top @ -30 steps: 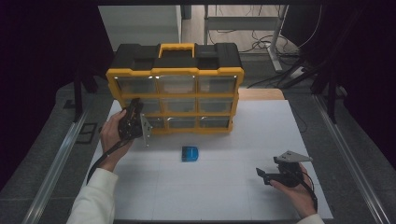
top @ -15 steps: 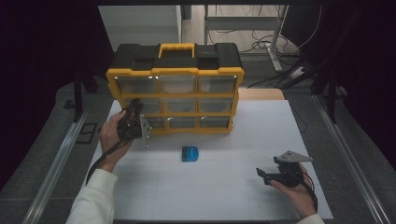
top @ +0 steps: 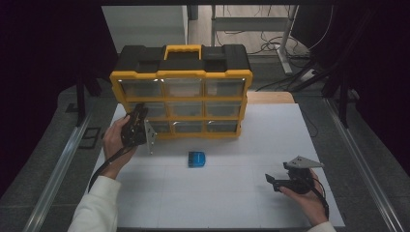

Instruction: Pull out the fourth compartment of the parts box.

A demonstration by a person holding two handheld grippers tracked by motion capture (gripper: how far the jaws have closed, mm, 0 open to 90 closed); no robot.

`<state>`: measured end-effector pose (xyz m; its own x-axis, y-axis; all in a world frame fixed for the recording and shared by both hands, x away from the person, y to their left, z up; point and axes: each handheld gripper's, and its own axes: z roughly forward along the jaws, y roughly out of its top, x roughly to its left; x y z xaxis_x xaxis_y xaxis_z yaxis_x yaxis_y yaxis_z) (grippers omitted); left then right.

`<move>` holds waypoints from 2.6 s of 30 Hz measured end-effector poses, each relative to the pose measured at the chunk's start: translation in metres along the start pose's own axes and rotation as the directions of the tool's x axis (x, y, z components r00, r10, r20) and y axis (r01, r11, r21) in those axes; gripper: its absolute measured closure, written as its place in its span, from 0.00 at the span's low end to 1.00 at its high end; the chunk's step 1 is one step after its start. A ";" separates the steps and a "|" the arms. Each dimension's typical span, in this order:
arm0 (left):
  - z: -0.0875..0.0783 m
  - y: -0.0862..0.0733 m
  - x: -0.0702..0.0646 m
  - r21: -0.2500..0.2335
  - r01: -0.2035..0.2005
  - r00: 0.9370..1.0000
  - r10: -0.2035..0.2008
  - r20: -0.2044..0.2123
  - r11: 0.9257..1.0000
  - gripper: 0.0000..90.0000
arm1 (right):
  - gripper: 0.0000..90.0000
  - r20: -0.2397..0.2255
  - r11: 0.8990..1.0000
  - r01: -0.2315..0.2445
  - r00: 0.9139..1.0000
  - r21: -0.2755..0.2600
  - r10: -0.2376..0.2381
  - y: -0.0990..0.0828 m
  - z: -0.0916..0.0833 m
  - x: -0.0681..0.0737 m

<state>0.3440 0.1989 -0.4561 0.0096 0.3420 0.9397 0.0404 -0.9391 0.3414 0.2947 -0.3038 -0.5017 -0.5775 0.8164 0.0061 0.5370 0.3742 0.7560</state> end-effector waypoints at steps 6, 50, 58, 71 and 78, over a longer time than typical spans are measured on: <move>-0.002 0.000 0.000 0.002 -0.004 1.000 0.003 0.003 1.000 0.80 | 0.16 0.000 1.000 0.000 1.000 0.000 0.000 0.000 0.000 0.000; -0.013 -0.002 0.002 -0.011 -0.005 1.000 0.005 0.006 1.000 0.81 | 0.16 0.001 1.000 0.002 1.000 0.001 -0.002 0.000 0.000 0.000; -0.015 -0.002 0.002 -0.013 -0.006 1.000 0.006 0.007 1.000 0.81 | 0.16 0.001 1.000 0.004 1.000 0.001 -0.004 0.000 0.000 0.000; -0.018 -0.002 0.003 -0.013 -0.009 1.000 0.009 0.008 1.000 0.81 | 0.16 0.001 1.000 0.003 1.000 0.001 -0.003 0.000 0.000 0.000; -0.020 -0.002 0.003 -0.014 -0.008 1.000 0.008 0.008 1.000 0.81 | 0.16 0.001 1.000 0.003 1.000 0.000 -0.003 0.000 -0.001 0.000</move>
<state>0.3240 0.2011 -0.4537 0.0184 0.3350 0.9420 0.0266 -0.9420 0.3345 0.2941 -0.3040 -0.5016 -0.5785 0.8156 0.0033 0.5356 0.3769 0.7557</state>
